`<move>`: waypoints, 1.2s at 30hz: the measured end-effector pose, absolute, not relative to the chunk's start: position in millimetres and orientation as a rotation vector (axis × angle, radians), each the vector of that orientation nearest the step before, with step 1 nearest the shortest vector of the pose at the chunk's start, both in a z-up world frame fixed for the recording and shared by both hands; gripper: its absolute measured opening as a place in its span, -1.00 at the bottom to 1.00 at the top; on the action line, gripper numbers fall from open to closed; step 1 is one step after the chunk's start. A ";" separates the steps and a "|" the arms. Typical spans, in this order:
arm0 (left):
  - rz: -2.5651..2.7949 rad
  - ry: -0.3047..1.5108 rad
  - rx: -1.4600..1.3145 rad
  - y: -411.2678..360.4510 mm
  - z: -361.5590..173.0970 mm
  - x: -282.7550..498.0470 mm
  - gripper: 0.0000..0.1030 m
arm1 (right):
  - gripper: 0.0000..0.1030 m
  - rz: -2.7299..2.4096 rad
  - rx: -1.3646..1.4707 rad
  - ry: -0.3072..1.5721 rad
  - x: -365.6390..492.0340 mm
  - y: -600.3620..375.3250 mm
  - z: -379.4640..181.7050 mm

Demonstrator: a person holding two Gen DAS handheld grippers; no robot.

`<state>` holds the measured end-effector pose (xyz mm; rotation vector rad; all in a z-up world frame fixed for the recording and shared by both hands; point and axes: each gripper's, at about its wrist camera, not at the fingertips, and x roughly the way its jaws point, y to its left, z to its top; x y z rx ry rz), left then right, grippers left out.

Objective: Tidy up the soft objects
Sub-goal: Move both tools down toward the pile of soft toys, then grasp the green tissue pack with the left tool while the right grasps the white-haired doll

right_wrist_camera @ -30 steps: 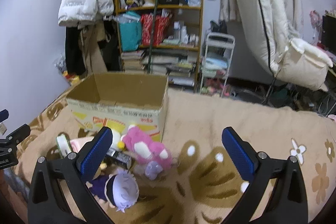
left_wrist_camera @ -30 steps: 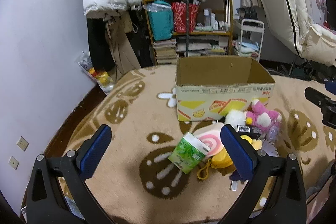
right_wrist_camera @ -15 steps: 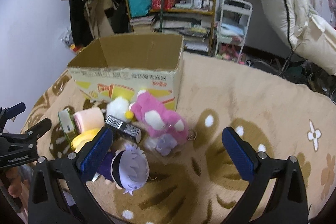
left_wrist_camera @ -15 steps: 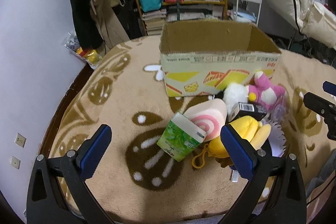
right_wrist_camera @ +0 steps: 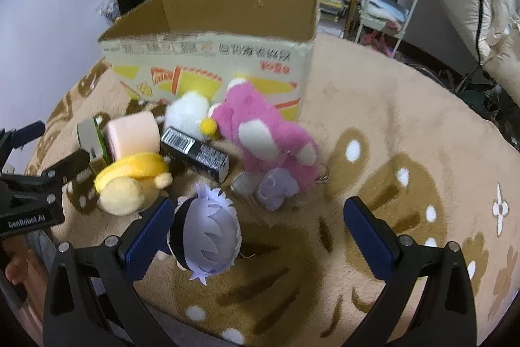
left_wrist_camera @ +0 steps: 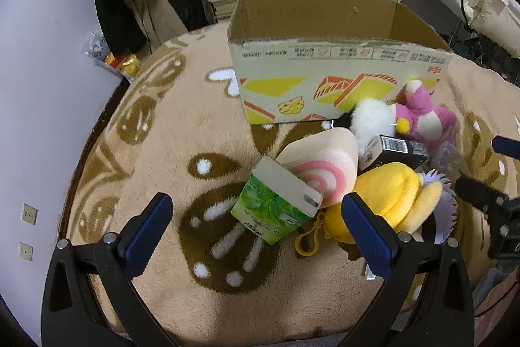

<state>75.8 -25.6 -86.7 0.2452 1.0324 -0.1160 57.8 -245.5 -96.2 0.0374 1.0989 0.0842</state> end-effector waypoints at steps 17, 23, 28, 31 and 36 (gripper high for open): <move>-0.130 1.172 0.244 -21.1 -124.2 96.2 0.98 | 0.15 0.244 0.039 1.259 71.8 -225.8 -127.1; -0.155 1.184 0.239 -23.4 -128.4 99.7 0.84 | 0.01 0.290 0.037 1.257 68.8 -218.8 -125.3; -0.174 1.198 0.218 -24.8 -130.2 100.2 0.66 | 0.02 0.330 0.094 1.271 68.3 -220.8 -127.6; -0.183 1.200 0.205 -23.9 -130.1 100.0 0.58 | 0.06 0.332 0.076 1.271 66.7 -218.1 -127.5; -0.162 1.191 0.192 -21.6 -129.1 101.0 0.57 | 0.26 0.315 0.071 1.300 71.1 -212.6 -135.5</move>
